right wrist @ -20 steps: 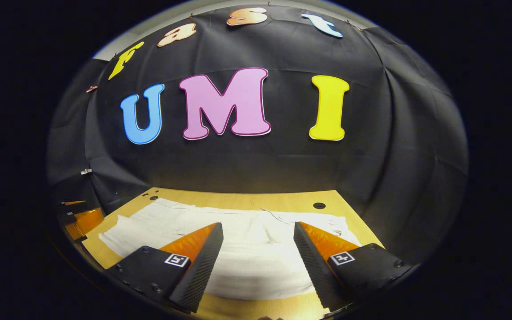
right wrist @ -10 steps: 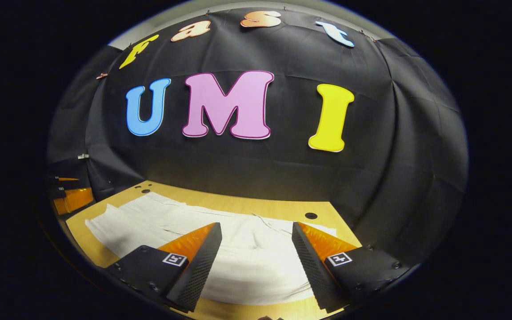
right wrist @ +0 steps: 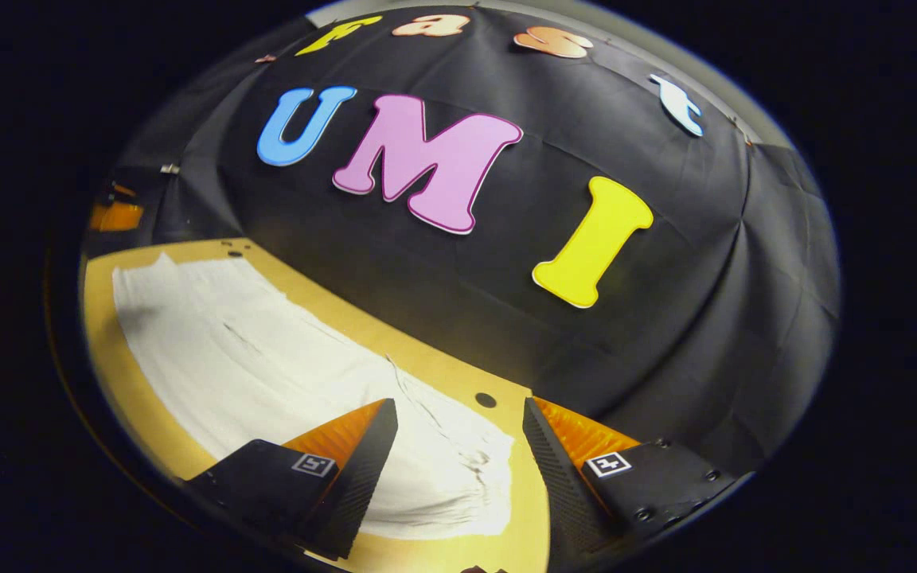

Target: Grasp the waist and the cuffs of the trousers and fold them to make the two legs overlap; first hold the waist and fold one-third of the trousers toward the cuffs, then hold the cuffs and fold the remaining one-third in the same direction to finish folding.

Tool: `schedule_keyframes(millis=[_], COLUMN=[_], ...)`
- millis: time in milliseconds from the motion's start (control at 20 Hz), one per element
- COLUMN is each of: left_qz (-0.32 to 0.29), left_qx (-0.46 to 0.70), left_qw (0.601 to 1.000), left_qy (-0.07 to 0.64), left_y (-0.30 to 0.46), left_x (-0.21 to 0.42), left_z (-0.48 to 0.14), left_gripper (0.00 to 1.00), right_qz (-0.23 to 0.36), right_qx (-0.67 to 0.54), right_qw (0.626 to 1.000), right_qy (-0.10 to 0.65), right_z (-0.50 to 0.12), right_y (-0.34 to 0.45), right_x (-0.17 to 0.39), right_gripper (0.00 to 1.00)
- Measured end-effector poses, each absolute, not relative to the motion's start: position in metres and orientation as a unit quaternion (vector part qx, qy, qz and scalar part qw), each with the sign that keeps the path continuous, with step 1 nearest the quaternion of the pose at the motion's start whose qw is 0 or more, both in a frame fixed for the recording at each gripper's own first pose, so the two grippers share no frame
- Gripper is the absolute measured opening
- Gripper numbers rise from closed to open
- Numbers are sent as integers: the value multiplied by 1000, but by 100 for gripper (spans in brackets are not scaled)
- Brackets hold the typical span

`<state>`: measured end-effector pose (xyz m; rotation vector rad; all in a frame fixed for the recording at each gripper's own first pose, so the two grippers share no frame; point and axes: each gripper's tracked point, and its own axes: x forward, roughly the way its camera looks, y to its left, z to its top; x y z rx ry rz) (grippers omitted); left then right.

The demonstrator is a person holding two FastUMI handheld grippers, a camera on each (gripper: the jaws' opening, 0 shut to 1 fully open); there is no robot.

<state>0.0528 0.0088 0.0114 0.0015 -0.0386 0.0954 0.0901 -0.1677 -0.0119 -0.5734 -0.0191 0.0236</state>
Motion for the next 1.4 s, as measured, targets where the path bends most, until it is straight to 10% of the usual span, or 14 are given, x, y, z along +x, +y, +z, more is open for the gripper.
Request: schedule_keyframes(millis=[1400], left_qz=[141], left_qx=[-36], left_qw=[986], left_qy=[82], left_y=[82], left_x=[40], left_z=[-63], left_gripper=[96], right_qz=[101], right_qx=[-640], right_qw=[748], right_qy=[145], right_z=[-211], right_y=[-282], right_x=[124], right_gripper=[96])
